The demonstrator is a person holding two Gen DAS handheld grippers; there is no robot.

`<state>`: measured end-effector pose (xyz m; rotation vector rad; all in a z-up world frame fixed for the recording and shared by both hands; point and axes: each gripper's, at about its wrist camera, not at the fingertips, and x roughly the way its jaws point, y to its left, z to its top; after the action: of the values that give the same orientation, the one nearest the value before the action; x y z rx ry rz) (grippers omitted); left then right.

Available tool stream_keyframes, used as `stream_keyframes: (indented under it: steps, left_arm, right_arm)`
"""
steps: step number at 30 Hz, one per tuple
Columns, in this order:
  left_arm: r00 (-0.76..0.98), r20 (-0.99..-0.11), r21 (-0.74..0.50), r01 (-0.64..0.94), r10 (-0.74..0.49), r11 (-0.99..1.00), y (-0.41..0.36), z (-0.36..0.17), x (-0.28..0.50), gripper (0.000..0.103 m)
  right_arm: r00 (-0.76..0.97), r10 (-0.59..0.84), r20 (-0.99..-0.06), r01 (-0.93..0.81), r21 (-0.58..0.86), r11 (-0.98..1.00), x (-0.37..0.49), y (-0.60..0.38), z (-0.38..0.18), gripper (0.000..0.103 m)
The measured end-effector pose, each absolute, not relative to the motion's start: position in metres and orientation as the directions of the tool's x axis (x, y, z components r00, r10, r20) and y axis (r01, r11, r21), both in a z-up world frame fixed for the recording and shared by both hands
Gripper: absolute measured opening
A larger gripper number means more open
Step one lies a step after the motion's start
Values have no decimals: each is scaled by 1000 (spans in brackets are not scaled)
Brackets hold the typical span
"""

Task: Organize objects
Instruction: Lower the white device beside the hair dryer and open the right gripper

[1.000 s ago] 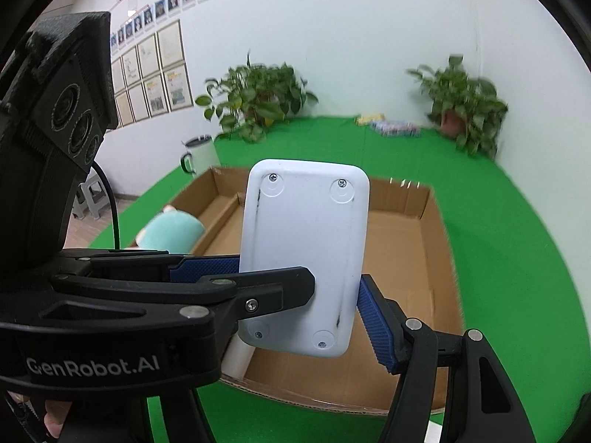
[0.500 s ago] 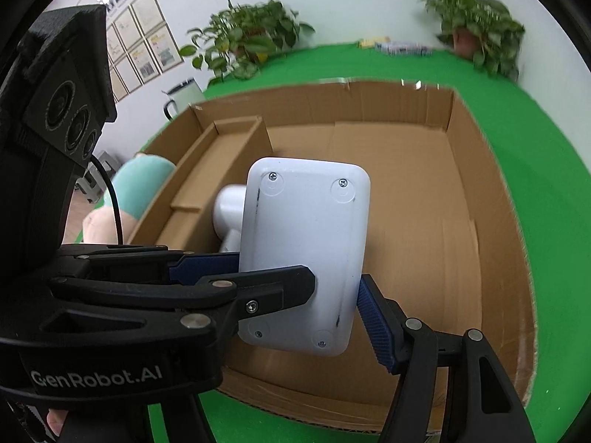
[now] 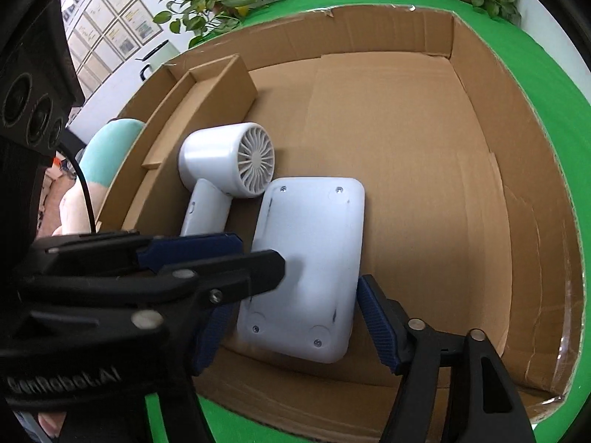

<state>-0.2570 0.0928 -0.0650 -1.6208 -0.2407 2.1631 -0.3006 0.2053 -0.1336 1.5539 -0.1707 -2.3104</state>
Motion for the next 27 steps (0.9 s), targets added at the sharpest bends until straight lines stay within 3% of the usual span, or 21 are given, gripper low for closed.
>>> stream_keyframes:
  steps: [1, 7, 11, 21, 27]
  left_arm:
    - [-246, -873, -371, -227, 421, -901, 89, -60, -257, 31]
    - [-407, -836, -305, -214, 368, -928, 49, -24, -240, 31]
    - [-480, -839, -214, -144, 257, -966, 11, -20, -235, 31]
    - [-503, -836, -187, -115, 220, -976, -22, -33, -218, 31]
    - [-501, -837, -220, -60, 220, -974, -9, -38, -222, 32]
  right_arm:
    - [-343, -358, -868, 222, 296, -929, -301, 206, -131, 76]
    - [-360, -368, -857, 213, 308, -927, -307, 213, -122, 76]
    - [-333, -353, -874, 222, 291, -930, -314, 207, -134, 60]
    - [-338, -362, -869, 248, 289, -924, -315, 194, -136, 59]
    - [-315, -393, -864, 250, 324, -912, -315, 194, -138, 69]
